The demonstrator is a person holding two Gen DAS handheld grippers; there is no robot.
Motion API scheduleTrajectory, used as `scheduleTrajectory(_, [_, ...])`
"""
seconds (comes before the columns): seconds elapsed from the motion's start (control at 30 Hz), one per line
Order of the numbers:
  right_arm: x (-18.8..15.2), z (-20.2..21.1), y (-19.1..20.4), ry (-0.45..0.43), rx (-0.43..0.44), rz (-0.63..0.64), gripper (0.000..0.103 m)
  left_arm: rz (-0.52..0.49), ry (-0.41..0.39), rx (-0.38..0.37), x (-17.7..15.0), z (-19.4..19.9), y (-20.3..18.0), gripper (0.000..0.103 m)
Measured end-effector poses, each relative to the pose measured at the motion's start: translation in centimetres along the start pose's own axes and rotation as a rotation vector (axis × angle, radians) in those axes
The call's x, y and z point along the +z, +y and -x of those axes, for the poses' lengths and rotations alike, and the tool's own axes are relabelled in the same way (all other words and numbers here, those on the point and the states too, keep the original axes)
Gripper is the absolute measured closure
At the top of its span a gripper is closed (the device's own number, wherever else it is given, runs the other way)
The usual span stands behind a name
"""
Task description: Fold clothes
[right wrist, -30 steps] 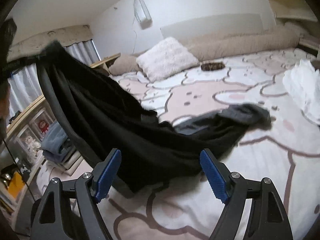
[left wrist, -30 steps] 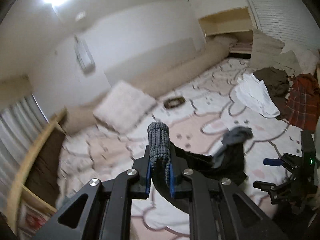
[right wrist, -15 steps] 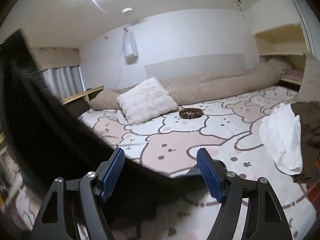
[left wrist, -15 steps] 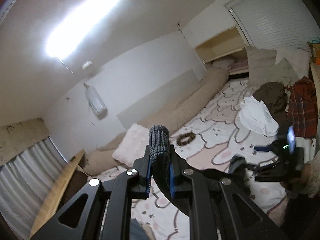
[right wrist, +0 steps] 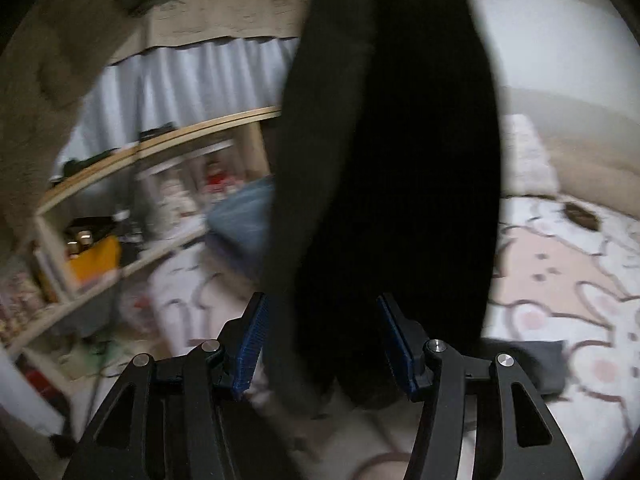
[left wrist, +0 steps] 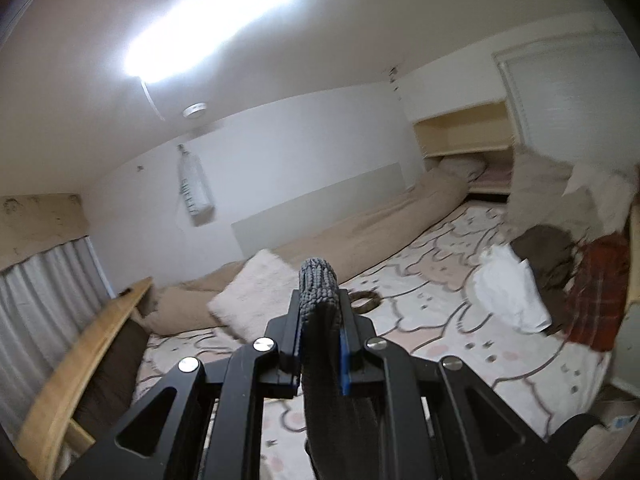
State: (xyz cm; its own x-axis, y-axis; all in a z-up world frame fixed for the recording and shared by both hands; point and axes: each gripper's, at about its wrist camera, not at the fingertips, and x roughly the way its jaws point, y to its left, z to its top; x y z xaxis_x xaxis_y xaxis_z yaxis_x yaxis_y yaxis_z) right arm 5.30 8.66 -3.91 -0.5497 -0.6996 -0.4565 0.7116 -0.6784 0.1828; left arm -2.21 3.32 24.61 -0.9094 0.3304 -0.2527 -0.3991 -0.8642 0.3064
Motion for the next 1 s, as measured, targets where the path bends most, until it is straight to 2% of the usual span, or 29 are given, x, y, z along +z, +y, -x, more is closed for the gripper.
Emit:
scheduleTrajectory(0.1, [0.5,0.9,0.8,-0.009,0.078,-0.036,0.046,-0.040,-0.040,-0.025,0.9,1.4,-0.6,0.089])
scheduleTrajectory(0.17, [1.0,3.5,-0.8,-0.086,0.101,-0.099,0.046,-0.079,-0.063,-0.034,1.4,2.4,-1.0,0.089])
scheduleTrajectory(0.23, [1.6,7.5,-4.1,-0.200,0.072,-0.214,0.046,-0.108,-0.081,-0.028,1.6,3.2,-1.2,0.089])
scheduleTrajectory(0.37, [1.9,13.6,-11.8,-0.343,-0.137,-0.392,0.046,-0.168,-0.115,-0.015,1.7,4.3,-1.5,0.089])
scheduleTrajectory(0.43, [1.9,14.6,-14.8,-0.356,-0.259,-0.416,0.046,-0.203,-0.132,-0.010,1.6,4.6,-1.9,0.089])
scheduleTrajectory(0.53, [2.3,12.9,-15.8,-0.310,-0.317,-0.336,0.046,-0.231,-0.149,-0.031,1.4,5.1,-2.7,0.089])
scheduleTrajectory(0.6, [2.6,10.8,-15.1,-0.281,-0.286,-0.302,0.046,-0.235,-0.154,-0.046,1.4,5.1,-3.0,0.088])
scheduleTrajectory(0.67, [2.6,9.2,-13.5,-0.260,-0.197,-0.304,0.046,-0.236,-0.148,-0.055,1.5,4.7,-3.3,0.088])
scheduleTrajectory(0.83, [1.3,7.7,-5.8,-0.256,0.001,-0.246,0.046,-0.212,-0.107,-0.076,1.4,2.4,-3.6,0.088])
scheduleTrajectory(0.9, [0.9,7.9,-3.9,-0.263,0.035,-0.252,0.046,-0.200,-0.100,-0.092,1.5,1.5,-3.8,0.088])
scheduleTrajectory(1.0, [2.2,7.8,-1.0,-0.288,0.047,-0.247,0.046,-0.180,-0.116,-0.114,2.1,1.0,-4.4,0.088])
